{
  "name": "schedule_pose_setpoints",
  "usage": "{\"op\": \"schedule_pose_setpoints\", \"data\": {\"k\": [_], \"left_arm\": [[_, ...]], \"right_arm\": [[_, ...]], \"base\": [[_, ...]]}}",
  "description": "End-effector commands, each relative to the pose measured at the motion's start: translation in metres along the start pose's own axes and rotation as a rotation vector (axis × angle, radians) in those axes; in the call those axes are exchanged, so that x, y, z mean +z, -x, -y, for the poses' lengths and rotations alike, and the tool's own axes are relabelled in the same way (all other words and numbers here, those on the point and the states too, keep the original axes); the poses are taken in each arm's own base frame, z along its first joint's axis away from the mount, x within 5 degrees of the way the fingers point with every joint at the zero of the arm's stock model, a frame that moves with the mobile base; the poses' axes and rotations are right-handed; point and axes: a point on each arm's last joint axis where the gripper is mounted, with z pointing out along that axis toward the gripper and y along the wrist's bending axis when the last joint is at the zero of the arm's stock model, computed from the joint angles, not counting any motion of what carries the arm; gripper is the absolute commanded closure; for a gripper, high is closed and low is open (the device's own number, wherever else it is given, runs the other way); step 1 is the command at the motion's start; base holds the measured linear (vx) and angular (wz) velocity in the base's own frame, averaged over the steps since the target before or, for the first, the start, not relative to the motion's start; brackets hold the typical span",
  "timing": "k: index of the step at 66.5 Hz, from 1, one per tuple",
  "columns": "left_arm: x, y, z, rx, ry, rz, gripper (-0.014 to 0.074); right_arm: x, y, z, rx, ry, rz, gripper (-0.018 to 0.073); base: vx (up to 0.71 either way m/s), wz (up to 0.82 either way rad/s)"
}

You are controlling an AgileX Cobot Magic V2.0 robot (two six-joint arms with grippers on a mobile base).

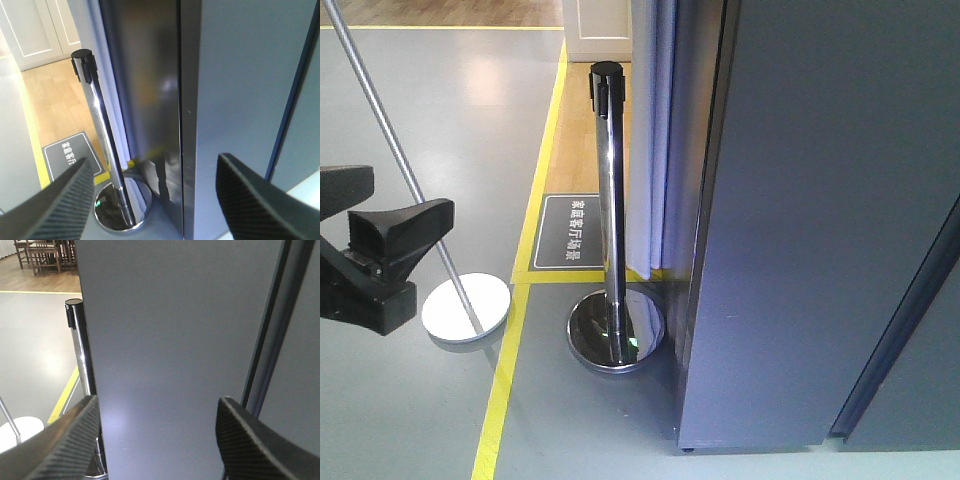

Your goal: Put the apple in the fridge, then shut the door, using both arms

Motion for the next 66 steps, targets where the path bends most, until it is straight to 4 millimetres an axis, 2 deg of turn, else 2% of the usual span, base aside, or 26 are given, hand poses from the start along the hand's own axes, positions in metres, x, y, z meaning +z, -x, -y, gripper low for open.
{"op": "schedule_pose_setpoints", "data": {"k": [1,8,12,18,23,26,66], "left_arm": [[-0.0019,0.0162,0.0042,0.027,-0.045,0.116,0.0094],[-0.001,0.0181,0.0062,0.028,-0.064,0.138,0.0113],[-0.001,0.0181,0.0062,0.028,-0.063,0.137,0.0186],[-0.001,0.0178,0.0059,0.03,-0.06,0.134,0.04],[-0.0011,0.0188,0.0059,0.05,-0.059,0.146,0.0605],[-0.0013,0.0196,0.0064,0.054,-0.064,0.155,0.0604],[-0.0012,0.0192,0.0062,0.052,-0.061,0.151,0.0603]], "right_arm": [[-0.0006,0.0127,0.0008,-0.014,-0.011,0.08,0.0083],[-0.0006,0.0126,0.0008,-0.014,-0.011,0.079,0.0097],[-0.0005,0.0124,0.0007,-0.014,-0.01,0.077,0.0141],[-0.0005,0.0122,0.0007,-0.014,-0.01,0.075,0.03],[-0.0005,0.0122,0.0007,-0.014,-0.01,0.075,0.0499],[-0.0005,0.0122,0.0006,-0.014,-0.009,0.075,0.0575],[-0.0006,0.0132,0.0013,-0.025,-0.017,0.086,0.0568]], "base": [[0.0,0.0],[0.0,0.0],[0.0,0.0],[0.0,0.0],[0.0,0.0],[0.0,0.0],[0.0,0.0]]}}
